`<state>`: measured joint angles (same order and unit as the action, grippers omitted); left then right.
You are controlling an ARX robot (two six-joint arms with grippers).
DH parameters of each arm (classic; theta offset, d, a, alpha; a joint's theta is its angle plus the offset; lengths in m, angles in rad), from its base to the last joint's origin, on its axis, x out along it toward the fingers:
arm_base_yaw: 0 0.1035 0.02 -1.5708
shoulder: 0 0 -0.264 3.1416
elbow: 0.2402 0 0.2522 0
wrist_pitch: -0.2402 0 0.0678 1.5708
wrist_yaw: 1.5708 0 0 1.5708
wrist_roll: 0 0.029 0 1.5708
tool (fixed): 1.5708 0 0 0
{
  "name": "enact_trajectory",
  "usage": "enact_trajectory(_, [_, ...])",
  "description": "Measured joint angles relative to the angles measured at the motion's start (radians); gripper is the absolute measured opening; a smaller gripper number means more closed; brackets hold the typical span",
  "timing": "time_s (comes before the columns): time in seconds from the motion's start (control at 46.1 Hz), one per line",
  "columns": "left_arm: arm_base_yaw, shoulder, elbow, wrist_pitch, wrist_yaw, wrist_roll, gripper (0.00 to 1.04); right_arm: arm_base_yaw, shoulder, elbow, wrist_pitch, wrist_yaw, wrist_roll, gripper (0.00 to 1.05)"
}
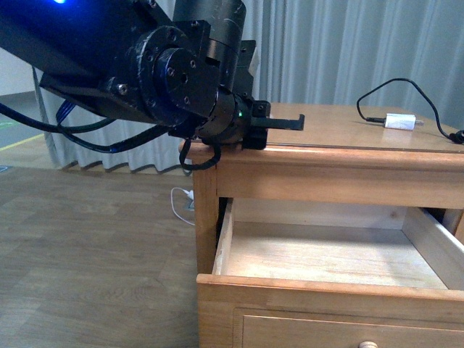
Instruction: Place pink marker in drawer with both arms
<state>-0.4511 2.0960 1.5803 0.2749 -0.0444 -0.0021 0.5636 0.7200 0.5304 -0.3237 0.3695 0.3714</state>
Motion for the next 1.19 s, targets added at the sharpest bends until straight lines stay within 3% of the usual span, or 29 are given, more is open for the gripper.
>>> enact_trajectory(0.195, [-0.026,-0.219,-0.232,0.092,0.322,0.158,0.15,0.000,0.000,0.000,0.000,0.000,0.000,0.96])
enact_trajectory(0.347, [-0.034,-0.317,-0.346,0.072,0.474,0.303,0.15,0.000,0.000,0.000,0.000,0.000,0.000,0.96])
enact_trajectory(0.629, [-0.034,-0.162,-0.381,0.088,0.369,0.446,0.15,0.000,0.000,0.000,0.000,0.000,0.000,0.96])
enact_trajectory(0.933, [-0.063,0.017,-0.323,0.138,0.258,0.451,0.15,0.000,0.000,0.000,0.000,0.000,0.000,0.96])
enact_trajectory(1.193, [-0.067,0.012,-0.321,0.182,0.236,0.370,0.53,0.000,0.000,0.000,0.000,0.000,0.000,0.96])
